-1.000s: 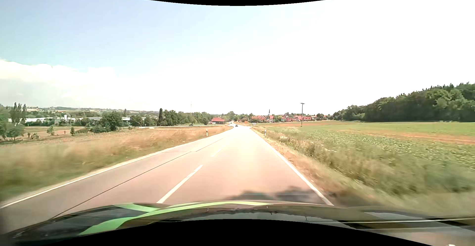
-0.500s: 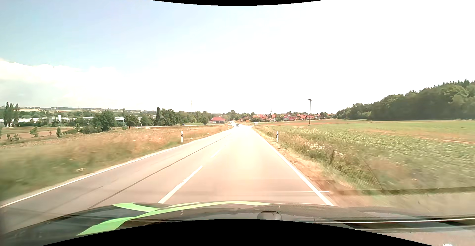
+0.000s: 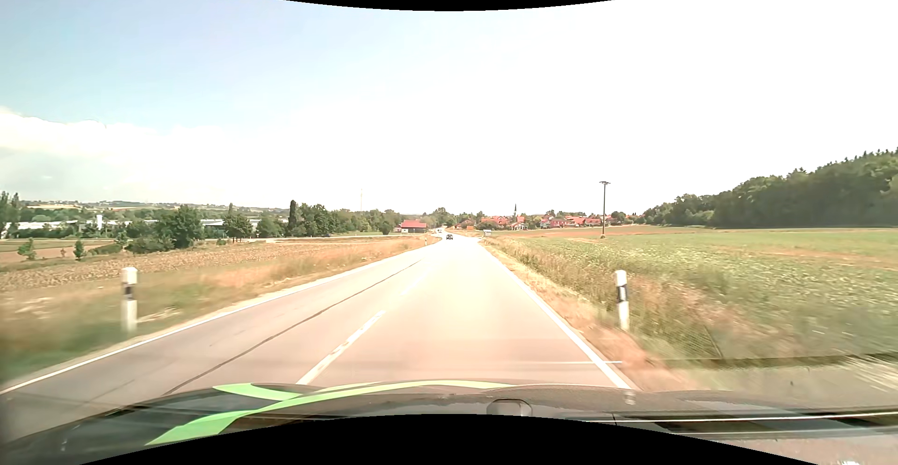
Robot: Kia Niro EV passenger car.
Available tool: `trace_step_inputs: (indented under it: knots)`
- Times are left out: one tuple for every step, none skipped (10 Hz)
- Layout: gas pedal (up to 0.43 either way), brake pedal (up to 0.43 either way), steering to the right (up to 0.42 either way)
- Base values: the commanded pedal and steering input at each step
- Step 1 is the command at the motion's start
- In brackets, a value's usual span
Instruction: Follow the waypoints while adhering to traffic rules and regulations
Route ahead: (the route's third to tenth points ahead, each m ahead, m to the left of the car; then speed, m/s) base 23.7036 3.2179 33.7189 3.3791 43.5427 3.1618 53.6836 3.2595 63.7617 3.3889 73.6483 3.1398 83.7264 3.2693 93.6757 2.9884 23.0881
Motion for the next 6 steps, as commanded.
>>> trace_step_inputs:
  knots:
    - [0.098, 0.0, -0.003]
    - [0.098, 0.0, -0.003]
    - [0.098, 0.0, -0.003]
    - [0.118, 0.0, -0.003]
    - [0.15, 0.0, -0.004]
    - [0.157, 0.0, -0.003]
